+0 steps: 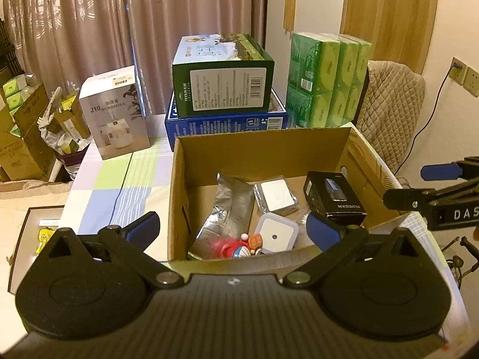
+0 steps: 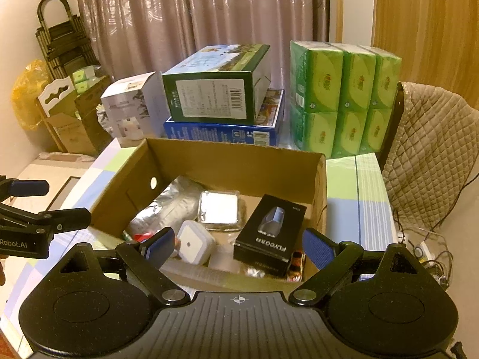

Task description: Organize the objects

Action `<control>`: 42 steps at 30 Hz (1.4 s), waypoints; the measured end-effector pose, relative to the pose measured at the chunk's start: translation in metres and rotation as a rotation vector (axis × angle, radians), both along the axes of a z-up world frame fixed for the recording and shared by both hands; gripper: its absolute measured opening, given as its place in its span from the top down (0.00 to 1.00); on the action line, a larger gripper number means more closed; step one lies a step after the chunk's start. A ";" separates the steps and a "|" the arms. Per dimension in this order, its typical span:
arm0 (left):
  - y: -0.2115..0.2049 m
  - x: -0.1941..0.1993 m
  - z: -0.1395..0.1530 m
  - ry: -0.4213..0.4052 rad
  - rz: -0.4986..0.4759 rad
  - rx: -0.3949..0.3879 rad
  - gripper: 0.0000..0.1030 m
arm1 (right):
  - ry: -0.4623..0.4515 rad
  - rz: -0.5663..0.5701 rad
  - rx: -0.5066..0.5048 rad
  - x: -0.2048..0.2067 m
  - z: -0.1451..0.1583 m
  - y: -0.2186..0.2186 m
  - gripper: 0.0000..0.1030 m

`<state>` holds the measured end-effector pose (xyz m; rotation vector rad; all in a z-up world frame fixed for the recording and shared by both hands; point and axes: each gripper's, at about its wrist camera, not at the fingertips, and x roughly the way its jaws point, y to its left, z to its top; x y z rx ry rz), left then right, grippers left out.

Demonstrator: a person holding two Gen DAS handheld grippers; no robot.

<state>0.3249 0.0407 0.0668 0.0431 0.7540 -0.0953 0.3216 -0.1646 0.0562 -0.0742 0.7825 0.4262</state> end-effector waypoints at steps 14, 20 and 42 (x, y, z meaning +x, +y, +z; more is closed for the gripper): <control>0.006 -0.071 0.029 -0.022 0.048 -0.068 0.01 | -0.005 0.003 0.013 -0.077 0.023 -0.008 0.13; 0.007 -0.107 0.037 -0.027 0.081 -0.094 0.01 | -0.005 -0.021 0.031 -0.114 0.032 -0.021 0.13; -0.013 -0.233 0.040 -0.091 0.107 -0.141 0.01 | -0.010 -0.114 0.062 -0.228 0.038 -0.068 0.13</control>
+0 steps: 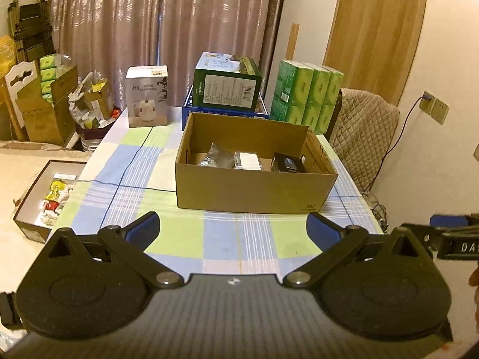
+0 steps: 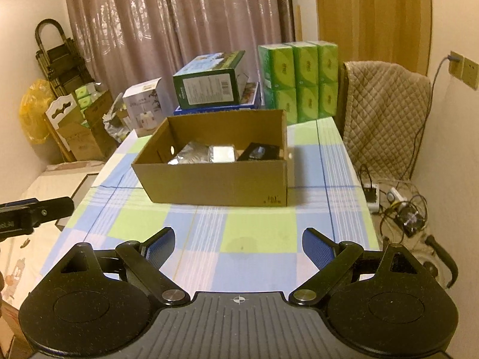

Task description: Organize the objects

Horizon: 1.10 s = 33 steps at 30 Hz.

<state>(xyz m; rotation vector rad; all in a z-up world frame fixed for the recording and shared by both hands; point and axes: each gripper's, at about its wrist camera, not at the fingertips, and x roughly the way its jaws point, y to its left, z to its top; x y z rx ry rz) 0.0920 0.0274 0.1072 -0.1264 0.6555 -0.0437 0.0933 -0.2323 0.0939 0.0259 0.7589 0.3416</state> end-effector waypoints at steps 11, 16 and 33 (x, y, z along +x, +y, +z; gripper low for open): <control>-0.018 -0.013 -0.006 0.036 -0.005 0.042 0.01 | 0.013 0.005 -0.013 -0.014 -0.006 -0.002 0.13; -0.020 -0.015 -0.012 0.048 -0.012 0.047 0.01 | 0.015 0.009 -0.018 -0.015 -0.009 0.000 0.13; -0.020 -0.018 -0.019 0.065 -0.020 0.055 0.01 | 0.026 0.017 -0.018 -0.014 -0.015 0.004 0.13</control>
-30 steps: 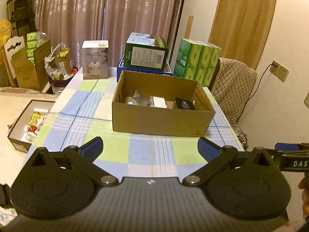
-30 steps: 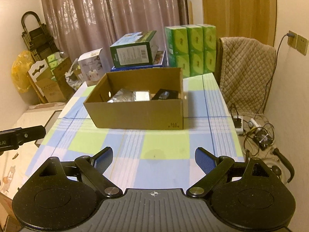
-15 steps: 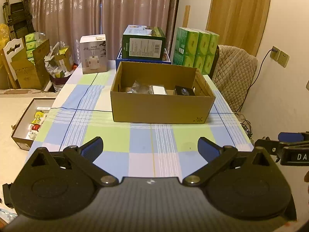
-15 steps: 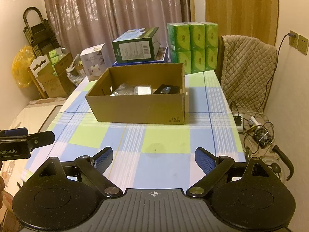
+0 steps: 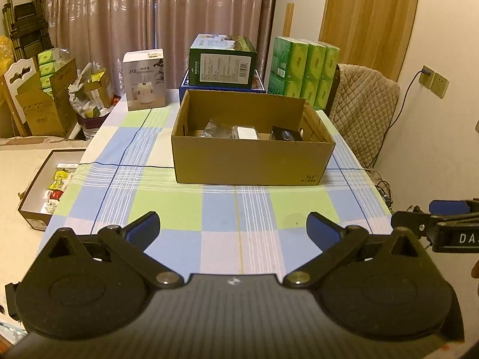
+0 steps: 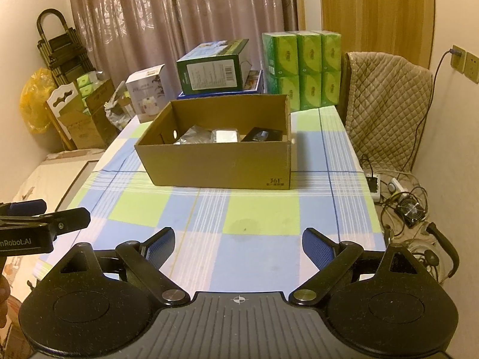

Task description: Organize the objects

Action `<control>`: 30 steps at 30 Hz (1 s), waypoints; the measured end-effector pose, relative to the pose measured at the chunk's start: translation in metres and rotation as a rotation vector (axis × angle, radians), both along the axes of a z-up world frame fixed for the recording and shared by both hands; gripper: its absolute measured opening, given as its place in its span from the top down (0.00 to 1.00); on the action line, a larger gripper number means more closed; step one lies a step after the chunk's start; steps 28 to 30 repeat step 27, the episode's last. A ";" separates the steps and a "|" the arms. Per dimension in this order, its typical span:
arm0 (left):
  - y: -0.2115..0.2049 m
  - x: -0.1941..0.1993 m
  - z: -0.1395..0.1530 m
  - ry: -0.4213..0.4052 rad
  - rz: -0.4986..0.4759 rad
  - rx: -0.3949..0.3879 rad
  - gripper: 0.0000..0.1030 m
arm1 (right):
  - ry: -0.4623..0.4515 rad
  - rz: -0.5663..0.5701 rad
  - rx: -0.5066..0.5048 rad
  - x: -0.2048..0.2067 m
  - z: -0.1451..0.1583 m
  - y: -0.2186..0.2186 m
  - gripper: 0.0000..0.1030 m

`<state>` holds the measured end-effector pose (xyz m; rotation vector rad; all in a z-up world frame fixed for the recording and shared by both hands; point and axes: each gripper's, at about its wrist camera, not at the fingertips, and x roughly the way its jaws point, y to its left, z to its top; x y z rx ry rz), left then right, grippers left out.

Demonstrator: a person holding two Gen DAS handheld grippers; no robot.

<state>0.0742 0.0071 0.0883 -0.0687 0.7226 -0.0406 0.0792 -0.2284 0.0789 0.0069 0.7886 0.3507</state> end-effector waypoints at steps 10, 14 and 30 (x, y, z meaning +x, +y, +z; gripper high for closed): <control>-0.002 0.000 -0.003 0.002 -0.007 0.003 0.01 | 0.000 -0.002 0.003 0.001 0.000 -0.002 0.13; -0.003 0.000 -0.003 0.002 -0.006 0.004 0.01 | -0.001 -0.003 0.003 0.001 0.000 -0.002 0.13; -0.006 -0.002 -0.005 0.004 -0.035 -0.007 0.00 | 0.000 -0.006 0.018 0.001 0.003 -0.005 0.13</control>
